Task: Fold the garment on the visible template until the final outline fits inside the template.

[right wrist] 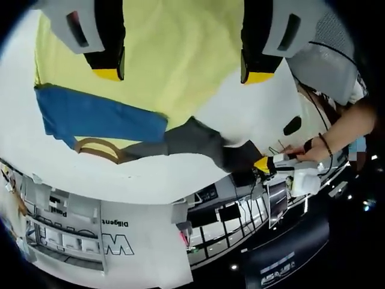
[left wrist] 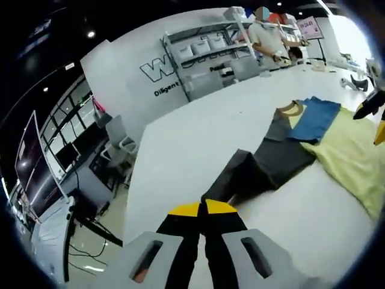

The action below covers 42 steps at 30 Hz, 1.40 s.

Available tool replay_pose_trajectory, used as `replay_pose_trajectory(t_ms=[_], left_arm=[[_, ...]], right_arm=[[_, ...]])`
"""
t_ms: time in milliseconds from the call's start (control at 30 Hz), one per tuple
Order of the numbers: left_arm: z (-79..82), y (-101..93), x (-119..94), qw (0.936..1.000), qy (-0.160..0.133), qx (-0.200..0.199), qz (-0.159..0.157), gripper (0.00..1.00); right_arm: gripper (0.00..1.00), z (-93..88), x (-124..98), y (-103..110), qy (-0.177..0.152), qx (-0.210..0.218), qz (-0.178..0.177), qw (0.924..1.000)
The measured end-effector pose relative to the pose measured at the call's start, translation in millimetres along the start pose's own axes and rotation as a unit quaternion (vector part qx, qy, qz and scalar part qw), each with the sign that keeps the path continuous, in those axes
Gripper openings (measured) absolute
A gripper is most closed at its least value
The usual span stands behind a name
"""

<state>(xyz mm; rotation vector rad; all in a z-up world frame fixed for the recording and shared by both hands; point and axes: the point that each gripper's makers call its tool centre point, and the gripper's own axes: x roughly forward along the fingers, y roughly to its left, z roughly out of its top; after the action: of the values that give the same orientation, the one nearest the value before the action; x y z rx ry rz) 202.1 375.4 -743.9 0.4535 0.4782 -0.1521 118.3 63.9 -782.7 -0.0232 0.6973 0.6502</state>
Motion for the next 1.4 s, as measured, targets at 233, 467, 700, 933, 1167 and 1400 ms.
replay_pose_trajectory(t_ms=[233,467,700,933,1167,1400], left_arm=[[-7.5,5.4,-9,0.9985,0.012,0.047,-0.025,0.03],[-10.2,3.9,-16,0.9967,0.024,0.061,-0.047,0.03],[-18.2,11.4,-8,0.9965,0.04,0.052,-0.052,0.04],[-30.6,23.9,8,0.9956,0.072,0.042,-0.044,0.04],[-33.6,29.5,25,0.9946,0.084,0.043,-0.044,0.04],[-52.8,31.9,36,0.9917,0.116,0.035,-0.045,0.04]], right_arm=[[0.77,-4.2,1,2,0.006,0.004,0.007,1.0],[0.77,-6.0,3,3,0.009,0.004,0.012,0.9999],[0.77,-6.7,3,4,0.011,0.005,0.016,0.9998],[0.78,-6.7,2,3,0.01,0.005,0.015,0.9998],[0.78,-10.0,3,2,0.015,0.007,0.017,0.9997],[0.78,-9.6,2,0,0.014,0.009,0.015,0.9997]])
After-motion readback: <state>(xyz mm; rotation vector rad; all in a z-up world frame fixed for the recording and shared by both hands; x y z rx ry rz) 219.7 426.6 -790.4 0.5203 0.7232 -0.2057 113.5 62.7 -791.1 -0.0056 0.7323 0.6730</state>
